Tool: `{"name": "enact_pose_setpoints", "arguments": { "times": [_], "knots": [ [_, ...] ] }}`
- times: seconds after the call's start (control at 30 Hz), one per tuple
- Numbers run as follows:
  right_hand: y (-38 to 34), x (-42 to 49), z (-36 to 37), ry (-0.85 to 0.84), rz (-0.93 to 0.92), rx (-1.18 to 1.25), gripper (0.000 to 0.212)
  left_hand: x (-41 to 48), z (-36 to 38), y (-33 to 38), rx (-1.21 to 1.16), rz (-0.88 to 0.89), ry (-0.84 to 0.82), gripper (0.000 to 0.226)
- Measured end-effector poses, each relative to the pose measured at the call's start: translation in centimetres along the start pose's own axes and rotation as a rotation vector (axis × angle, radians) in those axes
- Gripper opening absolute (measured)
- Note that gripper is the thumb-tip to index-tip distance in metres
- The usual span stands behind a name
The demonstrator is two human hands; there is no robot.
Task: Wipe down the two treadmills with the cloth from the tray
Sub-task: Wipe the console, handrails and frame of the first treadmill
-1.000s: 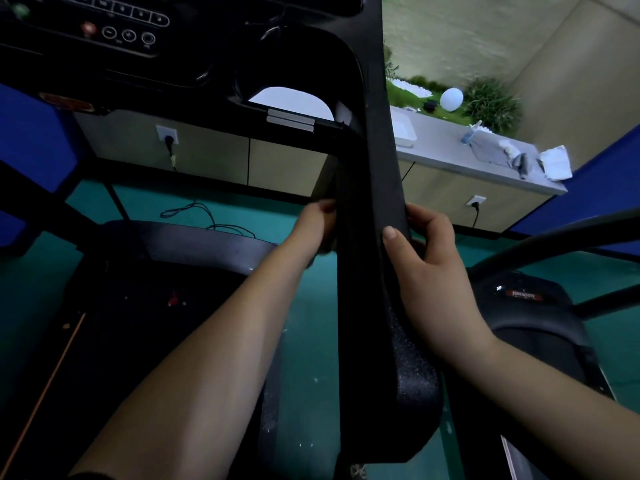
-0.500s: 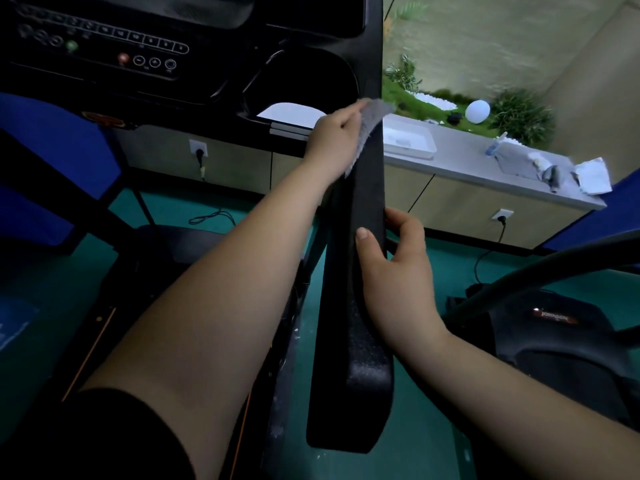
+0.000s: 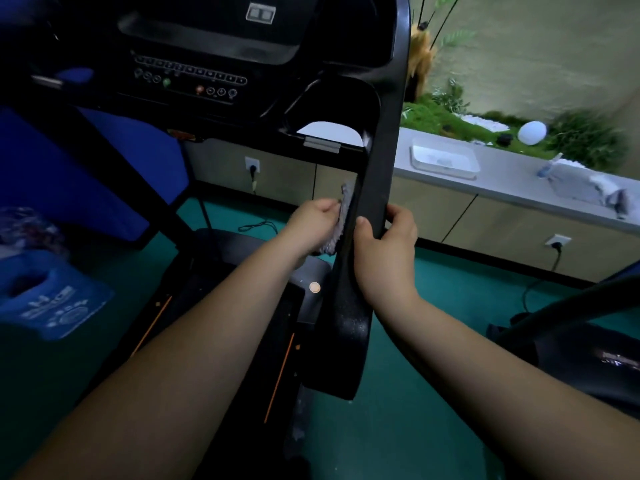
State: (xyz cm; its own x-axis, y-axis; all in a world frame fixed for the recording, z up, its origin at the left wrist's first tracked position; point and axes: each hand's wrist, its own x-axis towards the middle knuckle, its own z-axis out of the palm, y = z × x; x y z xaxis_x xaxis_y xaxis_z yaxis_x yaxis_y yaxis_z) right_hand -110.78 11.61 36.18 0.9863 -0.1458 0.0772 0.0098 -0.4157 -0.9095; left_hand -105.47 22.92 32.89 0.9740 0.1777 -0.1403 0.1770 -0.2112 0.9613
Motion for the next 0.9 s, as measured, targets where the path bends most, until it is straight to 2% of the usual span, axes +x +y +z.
{"name": "enact_pose_setpoints", "arguments": {
  "times": [0.1, 0.27, 0.33, 0.43, 0.53, 0.63, 0.67, 0.77, 0.8, 0.83, 0.9],
  "knots": [
    [-0.1, 0.1, -0.1, -0.001, 0.014, -0.022, 0.048, 0.0, -0.8, 0.0, -0.169, -0.022, 0.06, 0.03],
    [-0.5, 2.8, -0.6, -0.01, 0.051, -0.153, 0.04, 2.9, -6.2, -1.9, -0.246, -0.025, 0.186, 0.03],
    [-1.6, 4.8, -0.2, -0.028, 0.068, -0.203, 0.046, 5.1, -9.0, -2.6, -0.294, -0.003, 0.191, 0.032],
    [-3.0, 6.6, 1.2, -0.012, 0.109, -0.333, 0.058, 8.5, -12.2, -1.9, -0.357, 0.063, 0.072, 0.037],
    [-3.9, 6.1, 2.6, 0.088, 0.146, -0.469, 0.056, 11.5, -15.0, 0.3, -0.299, 0.154, -0.062, 0.043],
    [-4.6, 5.1, 3.3, 0.136, 0.139, -0.657, 0.052, 14.6, -16.0, 3.1, 0.003, 0.307, -0.15, 0.056],
    [-4.8, 4.9, 3.3, 0.142, 0.149, -0.689, 0.052, 15.6, -15.8, 3.9, 0.189, 0.376, -0.204, 0.062],
    [-5.4, 4.7, 3.4, 0.152, 0.18, -0.707, 0.054, 18.3, -15.1, 3.8, 1.143, 0.706, -0.335, 0.076],
    [-5.5, 4.8, 3.4, 0.154, 0.184, -0.698, 0.054, 19.0, -15.0, 3.4, 1.354, 0.754, -0.362, 0.08],
    [-5.5, 4.8, 3.4, 0.152, 0.186, -0.681, 0.054, 19.5, -14.8, 3.0, 1.455, 0.778, -0.365, 0.082],
    [-5.5, 5.1, 3.4, 0.142, 0.184, -0.647, 0.053, 19.7, -13.9, 2.7, 1.479, 0.82, -0.336, 0.082]
  ]
}}
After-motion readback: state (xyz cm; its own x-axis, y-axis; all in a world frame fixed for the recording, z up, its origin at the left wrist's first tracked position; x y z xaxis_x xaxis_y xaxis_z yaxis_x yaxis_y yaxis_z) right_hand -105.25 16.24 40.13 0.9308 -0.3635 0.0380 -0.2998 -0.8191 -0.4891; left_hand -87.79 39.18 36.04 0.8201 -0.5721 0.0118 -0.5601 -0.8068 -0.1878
